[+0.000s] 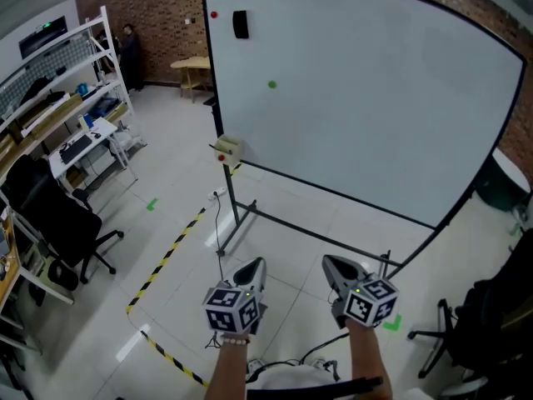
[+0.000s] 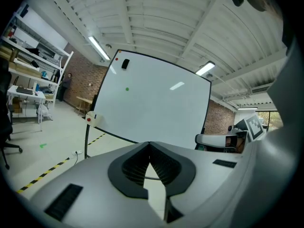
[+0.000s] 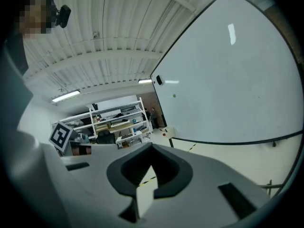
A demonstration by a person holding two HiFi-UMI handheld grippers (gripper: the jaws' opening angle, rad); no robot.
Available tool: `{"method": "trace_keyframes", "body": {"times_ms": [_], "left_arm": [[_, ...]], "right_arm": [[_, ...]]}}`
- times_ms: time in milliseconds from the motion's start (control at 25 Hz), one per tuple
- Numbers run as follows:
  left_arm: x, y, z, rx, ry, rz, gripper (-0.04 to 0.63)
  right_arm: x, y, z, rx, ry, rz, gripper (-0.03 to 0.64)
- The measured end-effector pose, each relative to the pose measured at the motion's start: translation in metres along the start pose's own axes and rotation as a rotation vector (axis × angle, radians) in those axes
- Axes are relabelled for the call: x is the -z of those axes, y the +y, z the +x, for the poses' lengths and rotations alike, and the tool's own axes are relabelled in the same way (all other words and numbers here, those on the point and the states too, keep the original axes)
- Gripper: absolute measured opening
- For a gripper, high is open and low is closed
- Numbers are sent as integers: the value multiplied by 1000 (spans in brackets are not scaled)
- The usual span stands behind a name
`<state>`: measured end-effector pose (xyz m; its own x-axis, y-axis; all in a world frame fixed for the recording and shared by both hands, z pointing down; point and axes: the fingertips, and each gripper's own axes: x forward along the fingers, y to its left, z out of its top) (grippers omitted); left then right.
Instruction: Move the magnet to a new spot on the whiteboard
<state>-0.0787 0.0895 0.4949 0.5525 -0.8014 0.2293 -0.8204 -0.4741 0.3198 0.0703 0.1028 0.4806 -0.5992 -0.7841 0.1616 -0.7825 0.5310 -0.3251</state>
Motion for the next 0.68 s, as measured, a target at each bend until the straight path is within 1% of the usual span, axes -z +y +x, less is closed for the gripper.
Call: {"method": "trace_keyframes", "body": {"times_ms": [280,480,680], "left_arm": [[3,-30,-3,1,1,17,0],[4,-36,-13,-21,-7,20,0],[-3,-37,-9,-36,-16,20,0]], "right_arm": [[-4,-1,-17,-29,-4,-11,5],[-3,4,-25,-50,-6,-12,5],[-9,-2,-24,-60,-2,-13,5]]}}
